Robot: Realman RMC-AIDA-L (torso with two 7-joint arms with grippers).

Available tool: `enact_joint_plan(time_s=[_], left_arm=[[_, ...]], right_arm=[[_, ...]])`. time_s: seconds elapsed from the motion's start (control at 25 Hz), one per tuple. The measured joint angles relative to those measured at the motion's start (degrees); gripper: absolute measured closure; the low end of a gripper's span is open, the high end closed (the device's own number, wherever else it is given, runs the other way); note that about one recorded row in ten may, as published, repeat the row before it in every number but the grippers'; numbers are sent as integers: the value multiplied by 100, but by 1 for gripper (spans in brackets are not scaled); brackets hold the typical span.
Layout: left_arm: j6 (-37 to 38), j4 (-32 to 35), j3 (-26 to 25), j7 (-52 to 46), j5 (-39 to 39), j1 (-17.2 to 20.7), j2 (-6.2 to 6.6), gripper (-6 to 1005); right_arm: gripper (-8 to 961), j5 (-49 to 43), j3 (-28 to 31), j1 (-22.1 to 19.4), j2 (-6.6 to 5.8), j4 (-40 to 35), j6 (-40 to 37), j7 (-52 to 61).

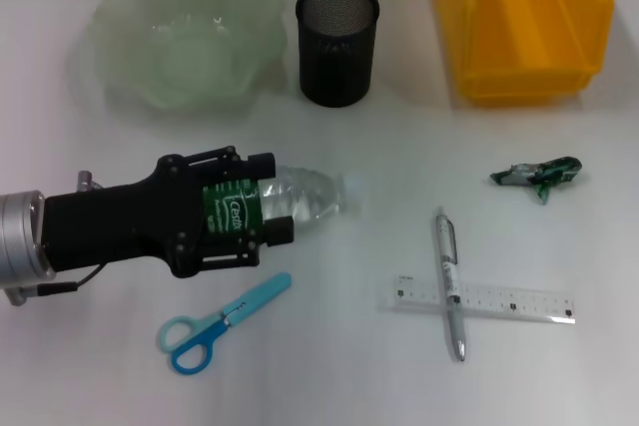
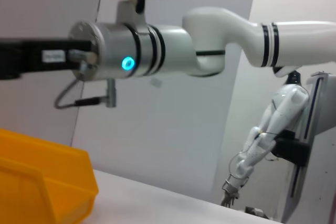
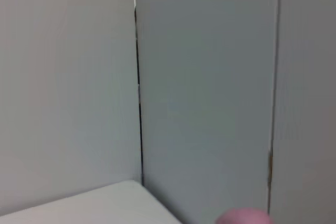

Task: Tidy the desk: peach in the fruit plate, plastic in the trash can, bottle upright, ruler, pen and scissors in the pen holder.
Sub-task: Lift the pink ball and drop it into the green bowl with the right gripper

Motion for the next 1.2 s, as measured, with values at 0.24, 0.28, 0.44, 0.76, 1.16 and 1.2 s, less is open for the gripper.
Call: enact_joint_plan(time_s=[0.24, 0.28, 0.44, 0.76, 1.16, 1.2], left_arm=[[3, 0, -121, 63, -1, 3, -47, 230], [4, 0, -138, 77, 0, -5, -63, 230], [-10, 0, -171, 131, 3, -45, -94, 230], [-11, -15, -171, 152, 6, -56, -134, 231], [21, -3, -169, 152, 34, -73, -165, 230], [21, -3, -169, 152, 34, -73, -165, 230]], right_arm=[[923, 110, -5, 817, 19, 493, 694, -75], [921, 195, -11, 889, 22, 542, 753, -155], [910, 825, -157, 980, 23, 638, 840, -562], [889, 1222, -426, 939, 24, 660, 860, -683], [862, 1228, -423, 894, 24, 669, 936, -688], [859, 1229, -420, 892, 24, 670, 937, -688]])
